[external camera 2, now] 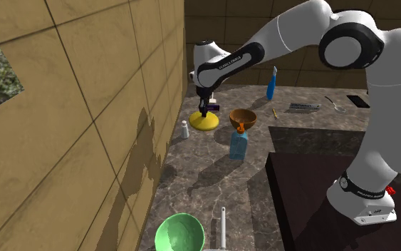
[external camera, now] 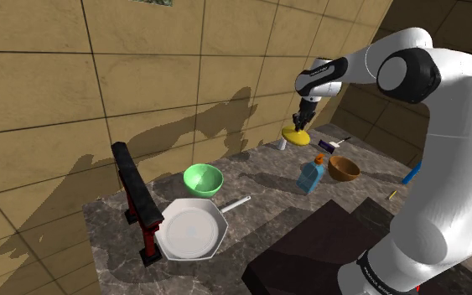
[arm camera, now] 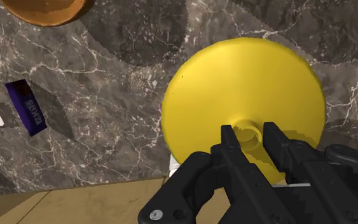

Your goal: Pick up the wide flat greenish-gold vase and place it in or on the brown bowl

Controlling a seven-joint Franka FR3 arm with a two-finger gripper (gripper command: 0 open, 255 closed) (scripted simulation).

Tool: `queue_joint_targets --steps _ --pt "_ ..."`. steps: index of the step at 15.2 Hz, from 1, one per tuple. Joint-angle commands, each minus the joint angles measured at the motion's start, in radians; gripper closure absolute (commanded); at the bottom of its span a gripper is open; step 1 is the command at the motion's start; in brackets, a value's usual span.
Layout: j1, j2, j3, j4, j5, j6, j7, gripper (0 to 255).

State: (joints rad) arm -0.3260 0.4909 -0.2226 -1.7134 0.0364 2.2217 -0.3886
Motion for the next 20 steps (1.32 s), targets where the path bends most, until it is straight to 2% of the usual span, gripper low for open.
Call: queue_joint_targets --steps 1,10,20 --pt "-0.028 -0.028 -0.011 -0.037 0.001 0.011 -0.042 255" --pt "-0.156 -0.100 -0.061 -0.116 0.015 0.028 -0.231 255" --pt "-0.314 -0.105 -0.114 -0.090 0.049 0.003 -0.457 255"
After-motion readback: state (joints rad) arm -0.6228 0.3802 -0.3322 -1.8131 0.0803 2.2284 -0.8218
